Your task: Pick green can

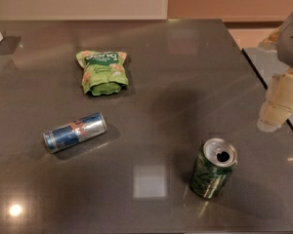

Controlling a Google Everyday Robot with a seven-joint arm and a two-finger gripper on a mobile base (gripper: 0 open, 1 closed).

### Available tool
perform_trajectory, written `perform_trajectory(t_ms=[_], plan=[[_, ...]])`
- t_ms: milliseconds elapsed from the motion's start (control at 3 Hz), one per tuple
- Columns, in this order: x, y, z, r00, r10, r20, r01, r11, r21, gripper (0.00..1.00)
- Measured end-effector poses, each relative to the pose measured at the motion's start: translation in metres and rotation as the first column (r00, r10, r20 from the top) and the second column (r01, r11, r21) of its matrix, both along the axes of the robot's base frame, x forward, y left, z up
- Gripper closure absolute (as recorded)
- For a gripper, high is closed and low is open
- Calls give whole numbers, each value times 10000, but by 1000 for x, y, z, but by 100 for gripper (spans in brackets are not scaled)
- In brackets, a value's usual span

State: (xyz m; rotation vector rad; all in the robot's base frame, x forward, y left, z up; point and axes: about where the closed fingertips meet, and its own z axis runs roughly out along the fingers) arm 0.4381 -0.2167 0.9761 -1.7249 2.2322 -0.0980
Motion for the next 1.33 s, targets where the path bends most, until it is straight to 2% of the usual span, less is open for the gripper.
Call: perform_trajectory(t_ms=[333,667,1000,1333], plan=[[0,0,0,10000,0,2,0,10000,0,0],[-6,-3,2,9998,124,-159,-119,9993,366,0],[-25,-6,3,9983,471,-350,-432,9934,1066,0],[-50,5,-1,9923,1224,-183,-1161,9718,2051,0]])
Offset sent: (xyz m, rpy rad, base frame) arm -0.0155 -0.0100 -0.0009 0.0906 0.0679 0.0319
